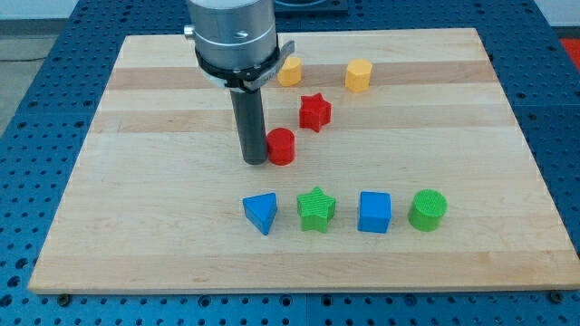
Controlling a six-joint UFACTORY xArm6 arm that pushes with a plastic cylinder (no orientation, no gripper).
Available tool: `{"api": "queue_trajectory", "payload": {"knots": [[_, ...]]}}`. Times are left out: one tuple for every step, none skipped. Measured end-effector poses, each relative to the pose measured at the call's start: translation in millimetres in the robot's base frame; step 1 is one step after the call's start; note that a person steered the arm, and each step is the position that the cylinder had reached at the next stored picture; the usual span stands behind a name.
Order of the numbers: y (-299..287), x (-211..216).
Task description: Move the red circle towards the center right of the board
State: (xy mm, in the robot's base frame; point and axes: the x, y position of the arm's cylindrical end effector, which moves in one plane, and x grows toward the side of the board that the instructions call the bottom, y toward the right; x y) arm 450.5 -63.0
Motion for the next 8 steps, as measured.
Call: {"api": "queue_trajectory", "payload": {"knots": [[2,-2],[4,-7],[17,-11],[49,-11],[90,-14],[134,-24],[169,-35],[183,-42]]}}
